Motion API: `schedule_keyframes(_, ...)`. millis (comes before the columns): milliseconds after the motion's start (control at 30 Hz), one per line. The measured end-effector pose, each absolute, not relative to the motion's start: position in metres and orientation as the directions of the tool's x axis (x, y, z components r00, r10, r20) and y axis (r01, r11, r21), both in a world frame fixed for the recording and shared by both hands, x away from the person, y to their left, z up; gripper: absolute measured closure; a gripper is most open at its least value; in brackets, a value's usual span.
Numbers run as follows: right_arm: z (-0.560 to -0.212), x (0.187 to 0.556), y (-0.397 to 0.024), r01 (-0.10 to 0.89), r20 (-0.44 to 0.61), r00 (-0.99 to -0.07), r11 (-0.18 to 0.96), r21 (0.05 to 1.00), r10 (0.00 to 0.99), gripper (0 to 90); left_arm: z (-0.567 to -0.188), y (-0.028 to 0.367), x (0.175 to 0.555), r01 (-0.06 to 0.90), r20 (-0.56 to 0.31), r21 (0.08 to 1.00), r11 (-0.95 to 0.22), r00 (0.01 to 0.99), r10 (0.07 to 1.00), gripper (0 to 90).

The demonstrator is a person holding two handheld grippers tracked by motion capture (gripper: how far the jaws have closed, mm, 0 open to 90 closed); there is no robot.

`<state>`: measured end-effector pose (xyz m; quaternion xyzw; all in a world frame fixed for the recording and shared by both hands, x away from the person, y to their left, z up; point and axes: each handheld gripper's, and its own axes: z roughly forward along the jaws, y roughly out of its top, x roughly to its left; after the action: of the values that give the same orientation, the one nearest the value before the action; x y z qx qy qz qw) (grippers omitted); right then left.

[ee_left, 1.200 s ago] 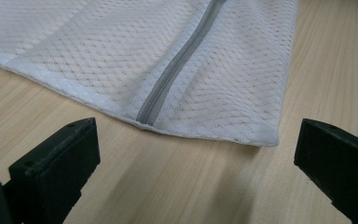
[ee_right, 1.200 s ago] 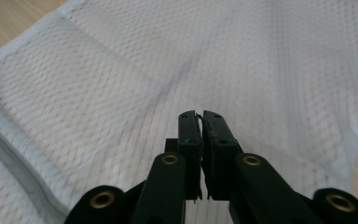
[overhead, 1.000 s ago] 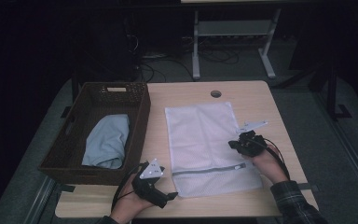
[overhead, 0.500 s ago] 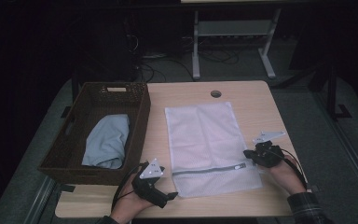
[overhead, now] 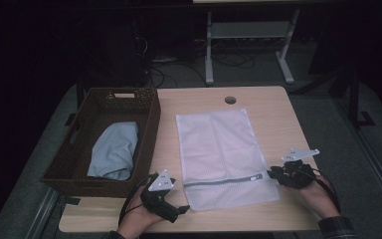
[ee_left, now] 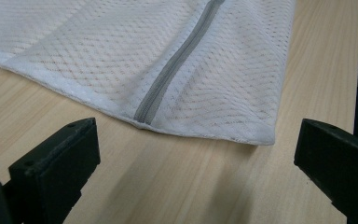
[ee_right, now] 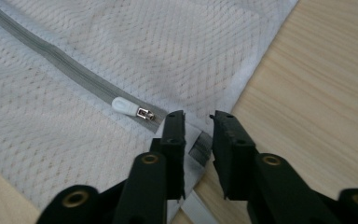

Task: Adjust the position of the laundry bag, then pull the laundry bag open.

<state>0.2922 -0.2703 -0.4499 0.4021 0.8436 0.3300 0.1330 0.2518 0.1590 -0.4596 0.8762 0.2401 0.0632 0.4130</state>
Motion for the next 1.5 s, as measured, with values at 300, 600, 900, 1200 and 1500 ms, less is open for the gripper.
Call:
schedule_keyframes(300, -0.457, 0.291, -0.277, 0.563, 0.072, -0.671, 0.444, 0.697, 0.738, 52.0, -0.459, 0.158, 0.252, 0.362, -0.076, 0.746, -0.558, 0.88, 0.47, 0.1)
schedule_keyframes(600, -0.462, 0.296, -0.279, 0.549, 0.103, -0.685, 0.418, 0.724, 0.721, 44.1, -0.46, 0.158, 0.251, 0.365, -0.084, 0.751, -0.55, 0.879, 0.469, 0.1)
schedule_keyframes(900, -0.47, 0.303, -0.272, 0.527, 0.091, -0.729, 0.471, 0.707, 0.679, 44.4, -0.46, 0.16, 0.249, 0.363, -0.078, 0.747, -0.557, 0.88, 0.469, 0.0)
schedule_keyframes(1200, -0.474, 0.305, -0.269, 0.492, 0.038, -0.748, 0.515, 0.702, 0.663, 47.2, -0.46, 0.161, 0.245, 0.367, -0.072, 0.745, -0.558, 0.875, 0.479, 0.1)
schedule_keyframes(1500, -0.475, 0.302, -0.268, 0.484, 0.042, -0.749, 0.503, 0.716, 0.661, 66.8, -0.459, 0.161, 0.245, 0.363, -0.069, 0.749, -0.554, 0.875, 0.48, 0.0)
